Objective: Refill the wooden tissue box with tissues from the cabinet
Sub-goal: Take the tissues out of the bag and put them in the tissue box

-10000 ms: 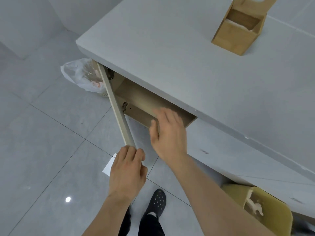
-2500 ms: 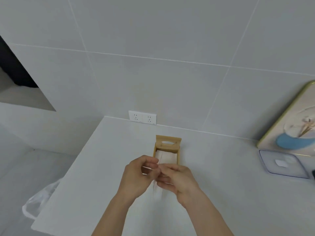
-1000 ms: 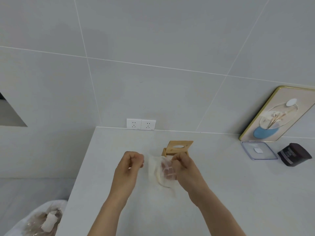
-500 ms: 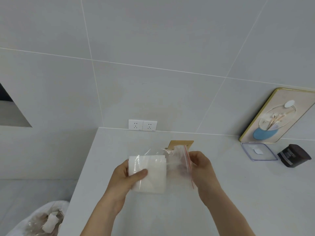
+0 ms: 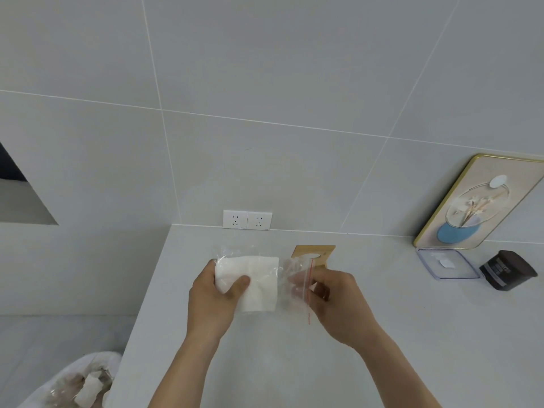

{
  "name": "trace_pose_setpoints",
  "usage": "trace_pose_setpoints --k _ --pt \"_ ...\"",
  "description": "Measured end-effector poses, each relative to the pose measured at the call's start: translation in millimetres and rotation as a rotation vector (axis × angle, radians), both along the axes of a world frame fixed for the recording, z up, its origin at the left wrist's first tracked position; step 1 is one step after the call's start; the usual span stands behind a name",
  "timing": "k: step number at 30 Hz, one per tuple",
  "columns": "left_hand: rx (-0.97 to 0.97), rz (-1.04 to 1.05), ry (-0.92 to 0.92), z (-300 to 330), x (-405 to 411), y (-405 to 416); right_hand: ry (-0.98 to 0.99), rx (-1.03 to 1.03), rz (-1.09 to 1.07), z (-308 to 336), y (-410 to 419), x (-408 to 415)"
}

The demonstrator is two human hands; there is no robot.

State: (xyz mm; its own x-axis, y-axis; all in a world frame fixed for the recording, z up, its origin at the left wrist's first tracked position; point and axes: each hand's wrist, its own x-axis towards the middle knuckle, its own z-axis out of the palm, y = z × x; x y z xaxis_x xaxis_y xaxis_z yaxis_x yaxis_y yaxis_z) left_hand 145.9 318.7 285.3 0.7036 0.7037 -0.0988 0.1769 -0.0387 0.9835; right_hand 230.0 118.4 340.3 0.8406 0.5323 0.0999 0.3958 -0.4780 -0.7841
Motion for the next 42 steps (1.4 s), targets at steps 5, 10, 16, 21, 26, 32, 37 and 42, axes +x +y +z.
trace_pose_setpoints --k 5,10,16,21,26,32,37,42 --pt "0.077 0.024 0.006 0.3 2.8 5.0 0.204 0.064 0.189 9.0 0.8 -2.1" --pt "-0.033 -0.075 -0.045 3.3 3.0 10.6 0.455 -0.190 0.258 9.0 -3.4 1.3" --pt "-0.141 -0.188 -0.106 9.8 -3.9 16.7 0.428 -0.171 0.079 8.1 -0.7 4.5" --pt "-0.267 -0.301 -0.143 15.3 -8.7 20.2 0.457 -0.049 0.094 10.7 5.5 3.0" --pt "-0.304 -0.369 -0.155 14.8 -11.4 21.7 0.565 0.048 0.256 9.5 7.2 1.3" --pt "-0.243 -0.381 -0.115 14.8 -11.2 12.7 0.632 0.086 0.168 -3.1 13.5 2.6" --pt "-0.289 -0.386 -0.114 10.5 -13.8 10.3 0.656 0.151 0.115 -9.9 17.8 2.1" --pt "-0.297 -0.391 -0.106 6.2 -15.3 12.7 0.670 0.140 0.032 -15.9 17.3 3.3"
